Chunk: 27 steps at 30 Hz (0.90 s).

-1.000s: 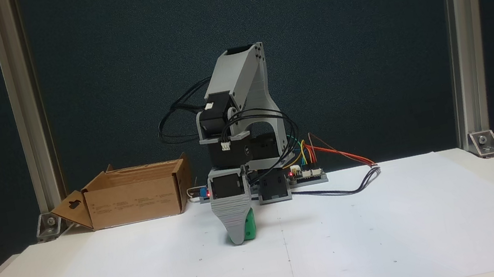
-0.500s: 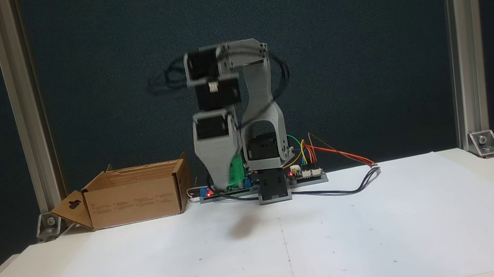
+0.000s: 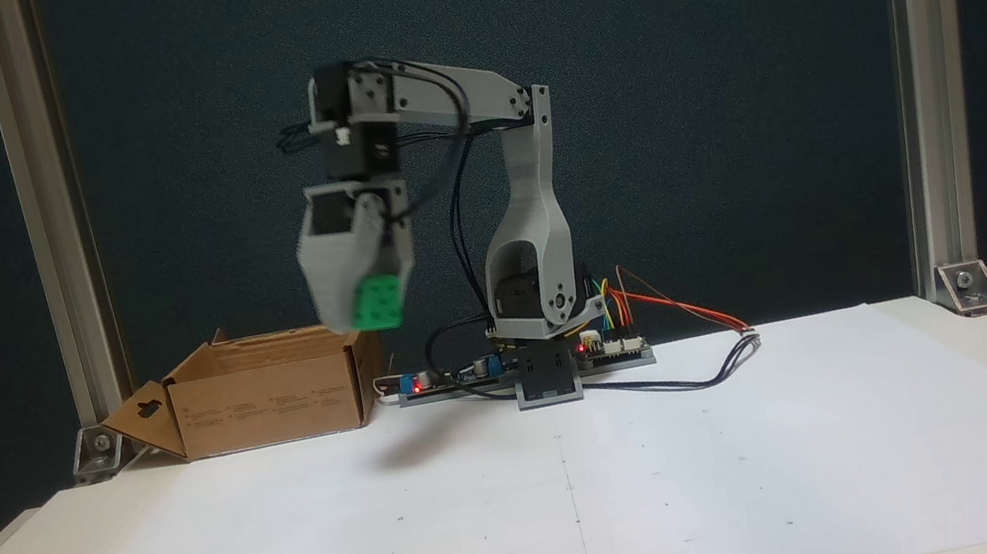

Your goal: Grasp a green dice and put it in the bin.

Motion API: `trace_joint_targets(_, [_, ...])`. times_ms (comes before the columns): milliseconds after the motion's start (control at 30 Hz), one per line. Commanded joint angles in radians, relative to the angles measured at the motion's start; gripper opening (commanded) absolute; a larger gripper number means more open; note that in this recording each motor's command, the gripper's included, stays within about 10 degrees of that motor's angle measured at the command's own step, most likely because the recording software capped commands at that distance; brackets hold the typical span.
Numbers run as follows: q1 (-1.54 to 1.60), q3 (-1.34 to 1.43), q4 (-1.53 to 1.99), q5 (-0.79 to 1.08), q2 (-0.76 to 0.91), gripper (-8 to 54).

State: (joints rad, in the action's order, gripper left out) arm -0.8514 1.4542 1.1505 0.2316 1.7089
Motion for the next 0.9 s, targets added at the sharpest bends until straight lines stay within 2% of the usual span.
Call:
trace_joint_targets(0, [-0.110,-0.112,0.002,0.078,0.032,11.5])
trace_joint_targets(267, [-0.526,-0.198,-0.167,0.186,-0.032,11.5])
trace_joint_targets(600, [-0.936,-0.206,-0.259,0.321,-0.265,11.5])
trace_joint_targets(667, [-0.994,-0.204,-0.256,0.350,-0.333,11.5])
trace_joint_targets(867, [-1.028,-0.204,-0.262,0.383,-0.399,11.5])
